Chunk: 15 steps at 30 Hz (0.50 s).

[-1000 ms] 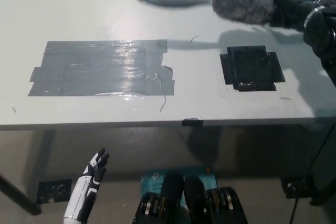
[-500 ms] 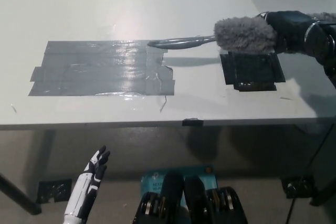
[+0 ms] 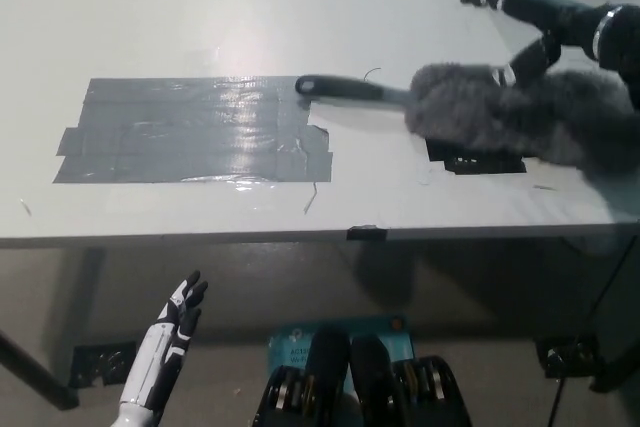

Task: A person hands a grey duster to the robot and the robot grabs it with its right hand and places it on the black marked spot infron tof it on the desk

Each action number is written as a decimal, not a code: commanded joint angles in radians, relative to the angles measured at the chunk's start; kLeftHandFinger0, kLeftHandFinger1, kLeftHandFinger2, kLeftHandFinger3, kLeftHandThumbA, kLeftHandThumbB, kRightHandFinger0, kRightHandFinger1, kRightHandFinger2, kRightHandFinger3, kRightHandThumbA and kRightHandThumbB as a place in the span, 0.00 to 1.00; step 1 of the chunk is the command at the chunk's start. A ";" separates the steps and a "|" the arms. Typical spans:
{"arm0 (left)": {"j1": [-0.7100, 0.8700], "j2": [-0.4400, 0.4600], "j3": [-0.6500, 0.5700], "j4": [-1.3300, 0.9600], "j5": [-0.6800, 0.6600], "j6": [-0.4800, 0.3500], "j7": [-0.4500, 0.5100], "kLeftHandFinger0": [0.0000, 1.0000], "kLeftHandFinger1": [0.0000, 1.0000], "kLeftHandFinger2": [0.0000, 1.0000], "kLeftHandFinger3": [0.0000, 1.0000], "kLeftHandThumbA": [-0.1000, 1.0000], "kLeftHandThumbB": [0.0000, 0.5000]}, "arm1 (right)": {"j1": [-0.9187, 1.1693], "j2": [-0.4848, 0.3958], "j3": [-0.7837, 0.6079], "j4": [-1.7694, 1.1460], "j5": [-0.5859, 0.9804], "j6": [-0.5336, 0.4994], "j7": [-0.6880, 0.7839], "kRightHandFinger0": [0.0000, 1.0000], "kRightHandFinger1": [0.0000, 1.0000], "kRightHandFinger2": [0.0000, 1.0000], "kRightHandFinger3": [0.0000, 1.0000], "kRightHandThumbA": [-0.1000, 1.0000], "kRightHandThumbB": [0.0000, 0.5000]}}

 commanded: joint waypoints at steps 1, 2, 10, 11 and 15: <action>-0.010 0.012 -0.006 -0.024 0.011 -0.015 -0.008 1.00 1.00 1.00 1.00 1.00 0.31 | -0.077 -0.040 -0.095 -0.103 0.102 -0.027 -0.002 1.00 1.00 1.00 1.00 0.92 0.96; -0.011 0.013 -0.006 -0.025 0.011 -0.015 -0.008 1.00 1.00 1.00 1.00 1.00 0.30 | -0.083 -0.050 -0.108 -0.128 0.102 -0.035 -0.004 1.00 1.00 1.00 1.00 0.99 0.92; -0.008 0.010 -0.007 -0.022 0.014 -0.014 -0.006 1.00 1.00 1.00 1.00 1.00 0.30 | -0.089 -0.049 -0.306 -0.394 0.194 0.111 -0.045 1.00 1.00 1.00 1.00 0.99 0.94; -0.007 0.009 -0.008 -0.022 0.015 -0.014 -0.005 1.00 1.00 1.00 1.00 1.00 0.30 | -0.085 -0.052 -0.331 -0.442 0.213 0.117 -0.046 1.00 1.00 1.00 1.00 0.99 0.93; -0.022 0.012 -0.005 -0.018 0.006 -0.011 -0.010 1.00 1.00 1.00 1.00 1.00 0.31 | -0.030 -0.053 -0.401 -0.720 0.280 0.213 -0.023 1.00 1.00 1.00 1.00 0.98 0.93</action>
